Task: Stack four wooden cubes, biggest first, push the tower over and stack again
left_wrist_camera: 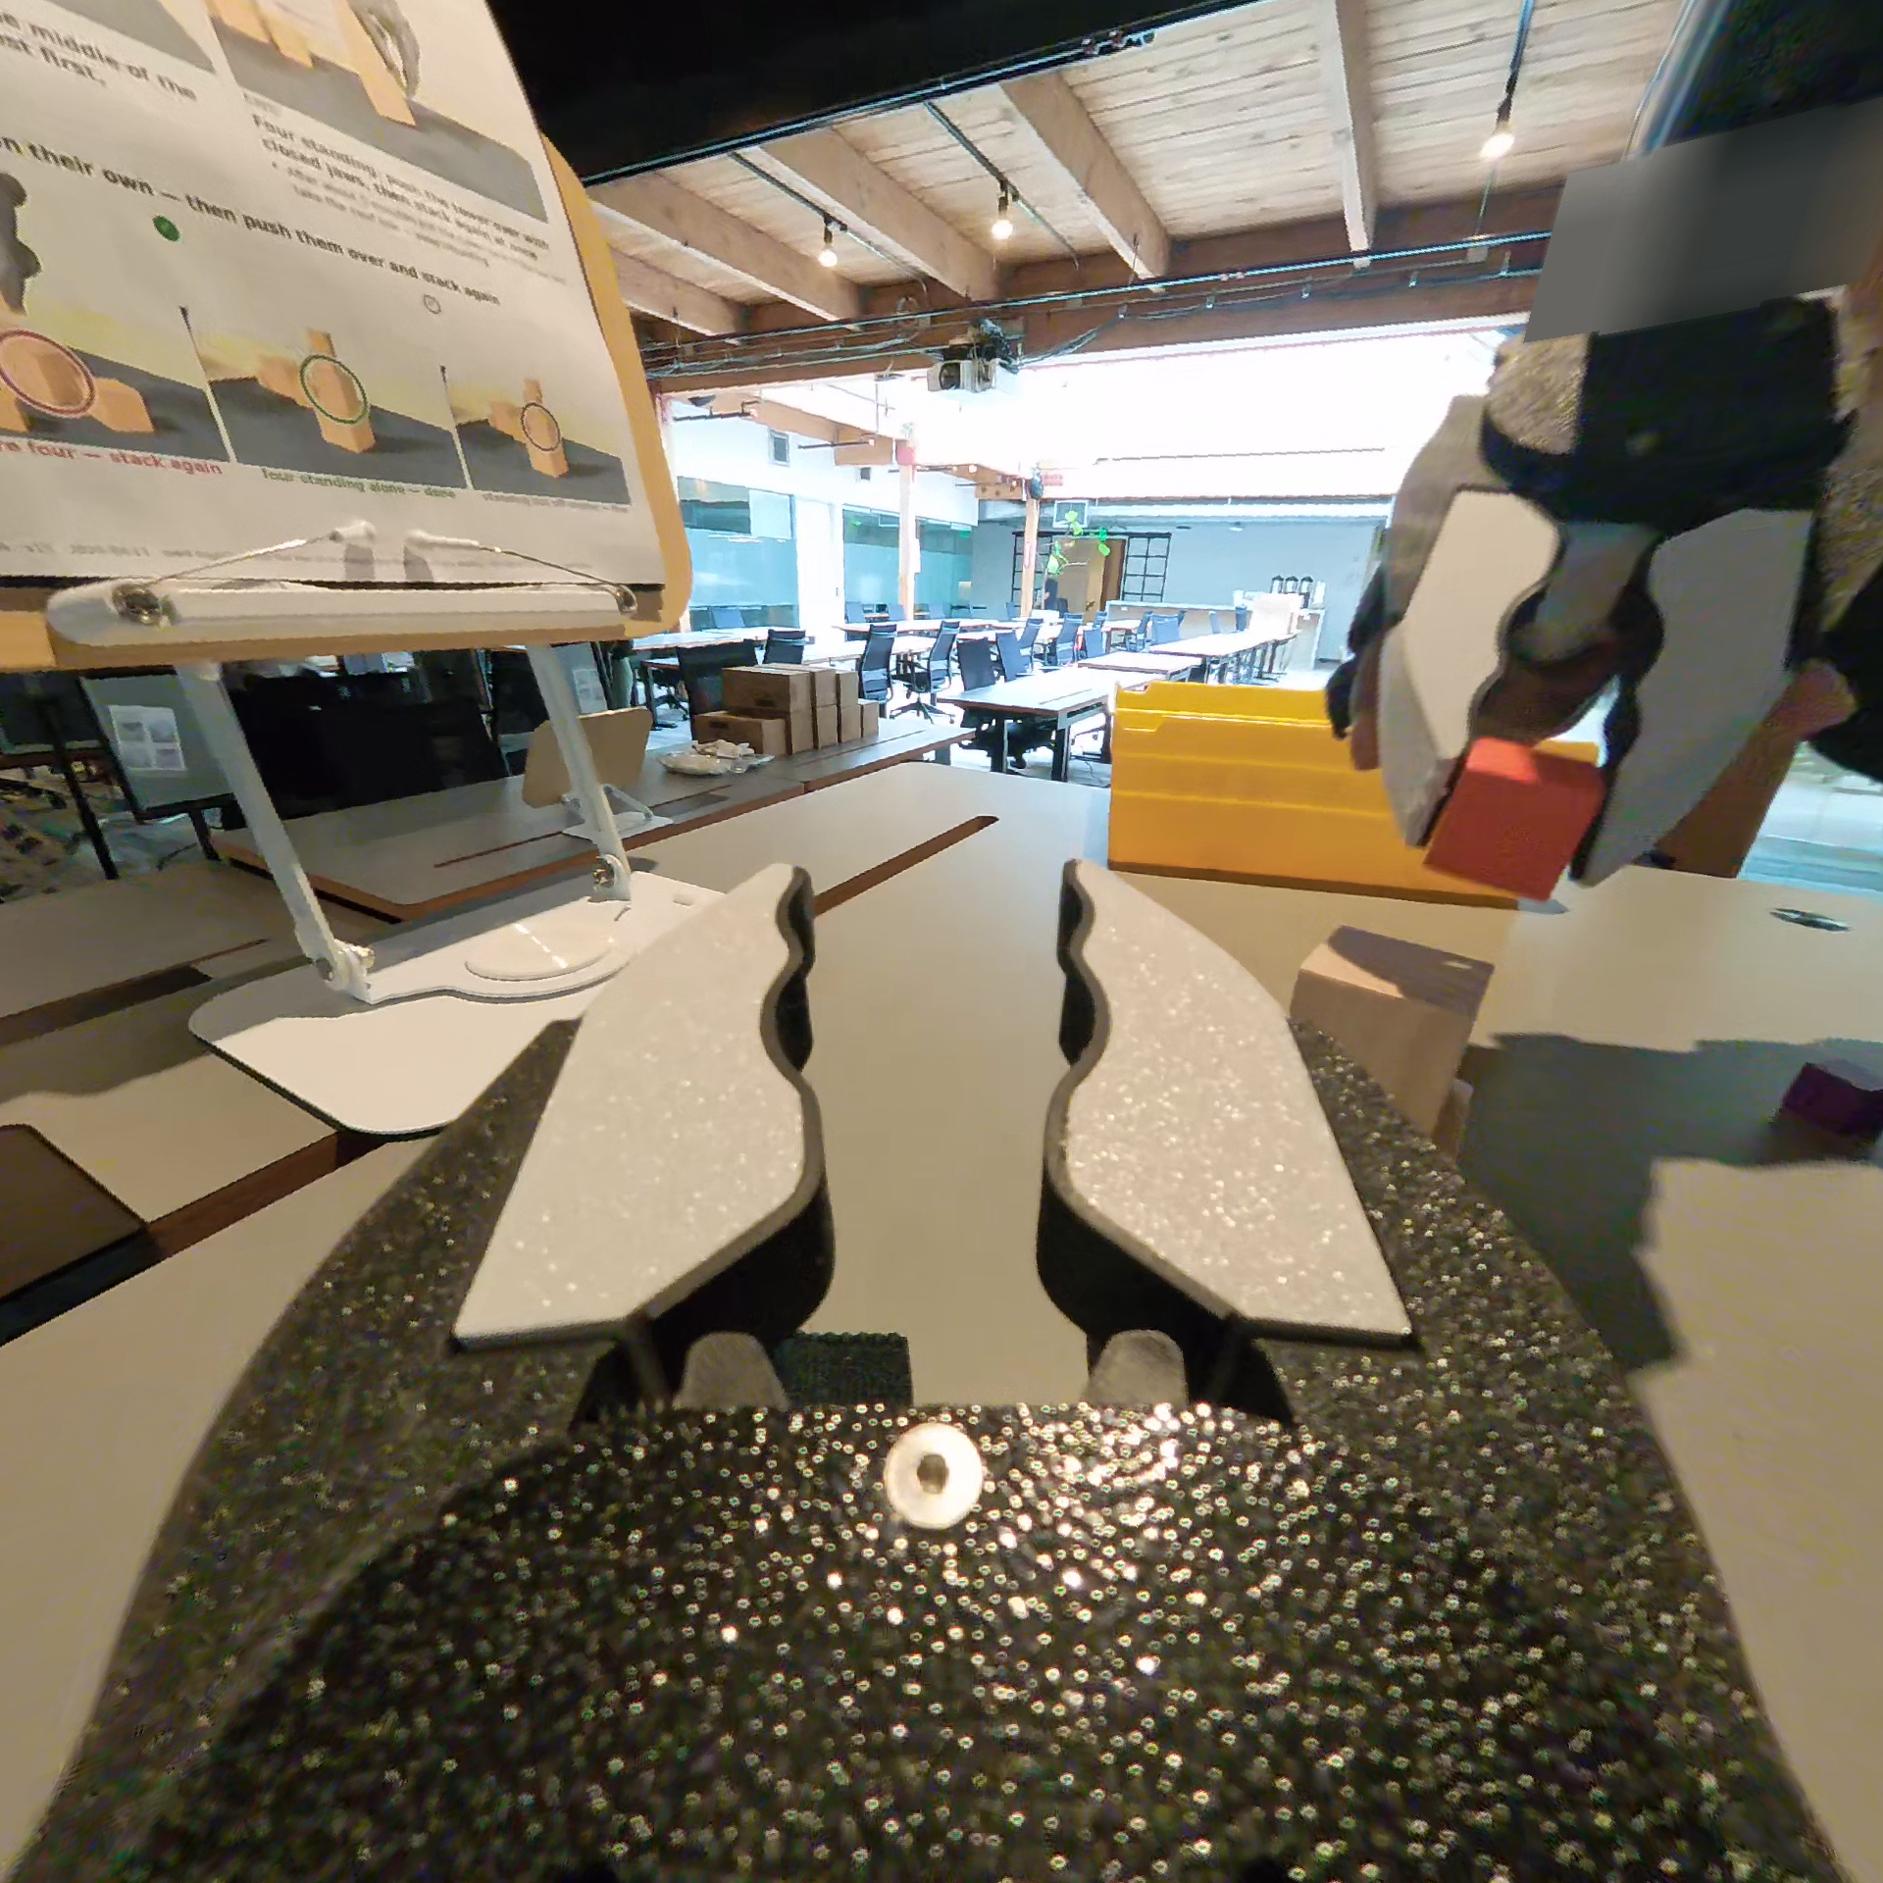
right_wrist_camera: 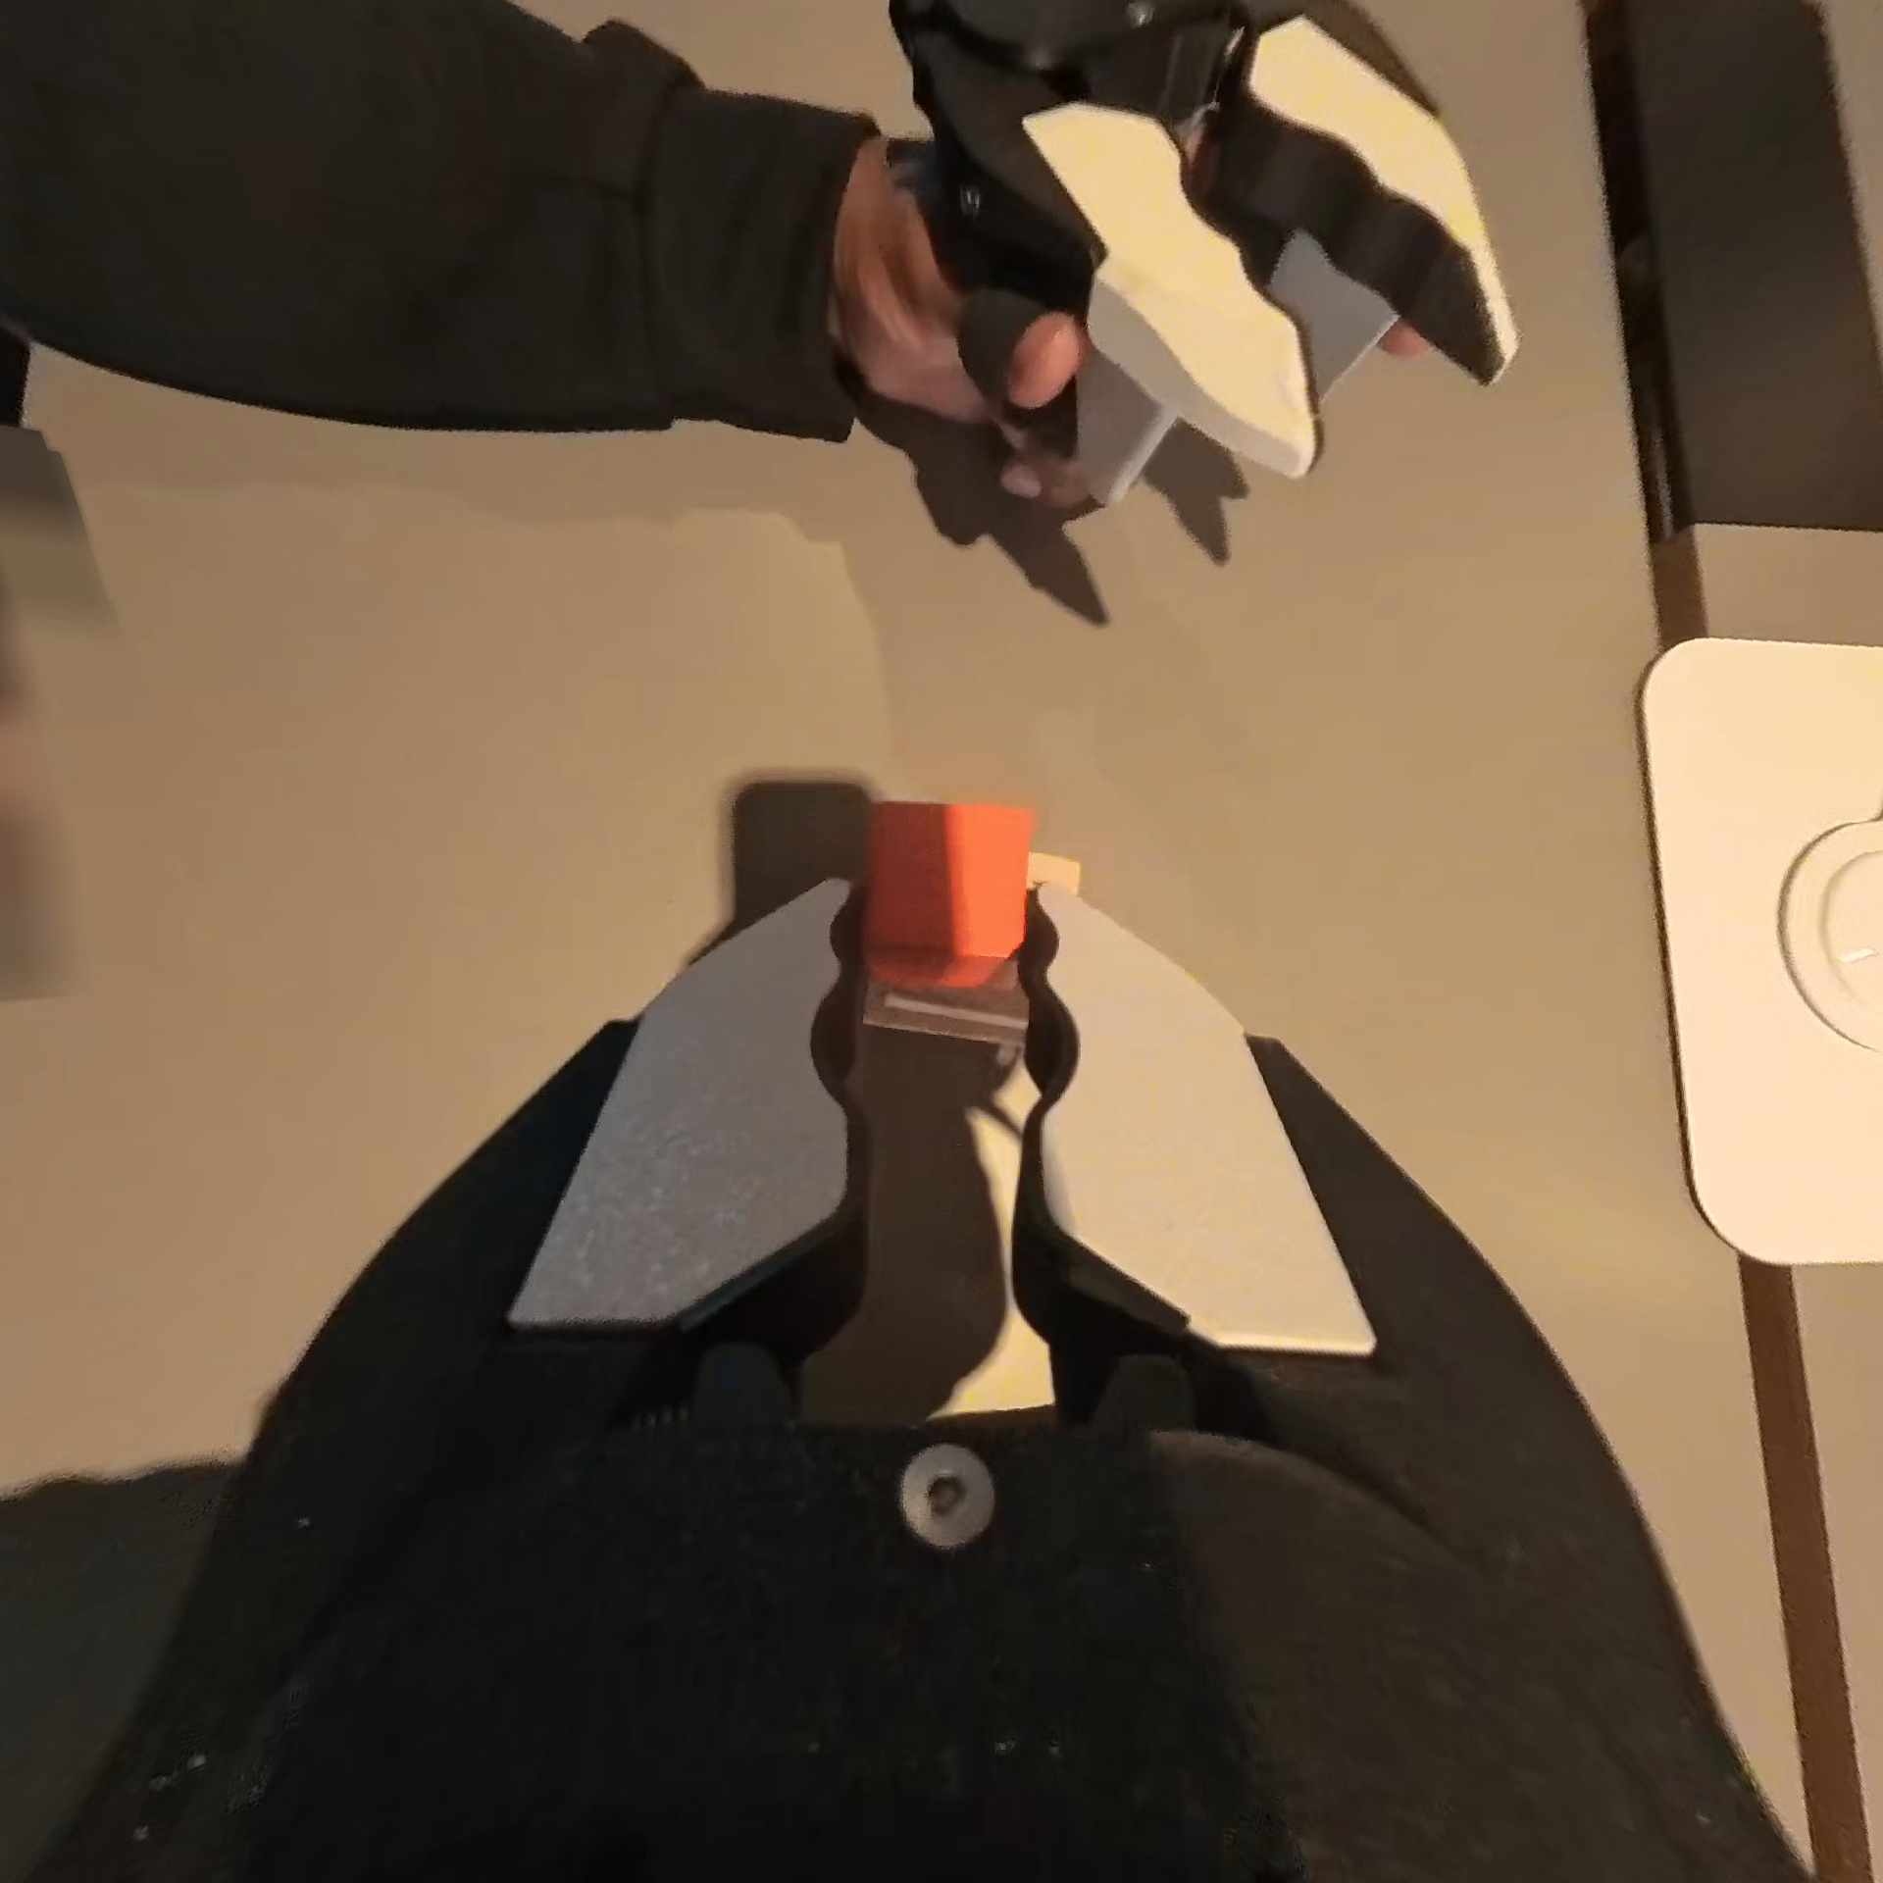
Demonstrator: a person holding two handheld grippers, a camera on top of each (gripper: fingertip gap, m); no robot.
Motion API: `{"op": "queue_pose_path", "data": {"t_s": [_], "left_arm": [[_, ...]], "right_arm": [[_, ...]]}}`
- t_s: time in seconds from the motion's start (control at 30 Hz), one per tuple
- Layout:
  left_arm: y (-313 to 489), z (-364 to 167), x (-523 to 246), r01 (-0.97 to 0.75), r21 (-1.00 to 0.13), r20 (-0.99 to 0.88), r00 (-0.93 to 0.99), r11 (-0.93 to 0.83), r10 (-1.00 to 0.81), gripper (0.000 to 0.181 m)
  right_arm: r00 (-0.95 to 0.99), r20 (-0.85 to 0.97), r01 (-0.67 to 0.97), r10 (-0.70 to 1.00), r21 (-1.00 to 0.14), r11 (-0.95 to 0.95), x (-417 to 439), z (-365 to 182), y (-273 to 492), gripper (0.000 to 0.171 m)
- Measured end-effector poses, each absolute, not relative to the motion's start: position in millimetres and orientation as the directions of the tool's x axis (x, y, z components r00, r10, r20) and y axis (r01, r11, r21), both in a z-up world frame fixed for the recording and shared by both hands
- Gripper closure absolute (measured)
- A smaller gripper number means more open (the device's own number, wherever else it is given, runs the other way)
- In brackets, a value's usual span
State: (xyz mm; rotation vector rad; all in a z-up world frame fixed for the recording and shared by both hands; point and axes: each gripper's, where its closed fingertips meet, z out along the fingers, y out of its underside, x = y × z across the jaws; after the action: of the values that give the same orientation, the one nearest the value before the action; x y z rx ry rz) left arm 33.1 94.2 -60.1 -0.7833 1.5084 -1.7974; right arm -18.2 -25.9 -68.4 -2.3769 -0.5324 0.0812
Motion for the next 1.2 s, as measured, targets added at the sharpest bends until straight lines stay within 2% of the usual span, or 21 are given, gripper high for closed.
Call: {"op": "queue_pose_path", "data": {"t_s": [0.33,0.6,1.2], "left_arm": [[94,-61,37,0.082,-0.987,0.059,-0.621,-0.139,-0.781,0.136],[97,-59,40,0.092,-0.983,0.068,-0.613,-0.156,-0.787,0.136],[101,-56,42,0.107,-0.979,0.077,-0.601,-0.175,-0.796,0.137]], "right_arm": [[0.904,0.044,0.361,0.426,-0.611,-0.704,-10,-95,-13,0.142],[0.904,0.079,0.366,0.421,-0.652,-0.664,-13,-97,-12,0.142],[0.958,0.080,0.263,0.276,-0.629,-0.731,-5,-96,-15,0.142]]}}
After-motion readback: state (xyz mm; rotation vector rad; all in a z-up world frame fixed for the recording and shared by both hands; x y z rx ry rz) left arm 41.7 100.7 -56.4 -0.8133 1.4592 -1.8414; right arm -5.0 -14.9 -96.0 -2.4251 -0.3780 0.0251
